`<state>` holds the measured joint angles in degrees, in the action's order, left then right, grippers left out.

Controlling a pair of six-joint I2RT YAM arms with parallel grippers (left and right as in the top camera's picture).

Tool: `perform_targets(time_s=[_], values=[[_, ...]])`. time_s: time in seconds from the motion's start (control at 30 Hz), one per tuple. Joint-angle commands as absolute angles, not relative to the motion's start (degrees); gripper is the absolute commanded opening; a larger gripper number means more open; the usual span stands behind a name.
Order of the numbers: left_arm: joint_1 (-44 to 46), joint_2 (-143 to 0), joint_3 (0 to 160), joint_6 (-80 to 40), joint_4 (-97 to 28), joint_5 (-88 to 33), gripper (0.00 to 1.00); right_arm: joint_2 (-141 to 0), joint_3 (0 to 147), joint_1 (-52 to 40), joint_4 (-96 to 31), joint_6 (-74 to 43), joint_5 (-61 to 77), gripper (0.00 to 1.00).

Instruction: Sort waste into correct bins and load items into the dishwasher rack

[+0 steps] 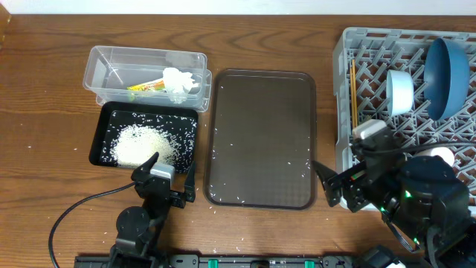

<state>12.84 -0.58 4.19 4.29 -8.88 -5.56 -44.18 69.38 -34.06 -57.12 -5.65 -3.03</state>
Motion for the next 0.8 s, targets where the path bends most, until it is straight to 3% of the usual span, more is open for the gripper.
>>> perform_targets(time_s=[0.0,0.13,0.4,0.77], values=[[12.6,-0.2,2.7,4.0,-9.3,-4.9,0.9,-44.1,69.5,-34.4,-56.8,-5.2,-8.1,0.99],[12.6,-0.2,2.7,4.0,-9.3,-4.9,0.9,-42.3,65.6,-29.7,-49.4,-4.6,-8.3,0.99],[12.6,-0.2,2.7,4.0,-9.3,-4.9,0.9,-34.4,44.5,-14.9,-26.6,-4.7,7.6,0.99],[12.6,-0.2,2.7,4.0,-9.3,-4.9,0.91,-12.8,20.5,-8.7,-17.2,-4.6,8.0,0.99]])
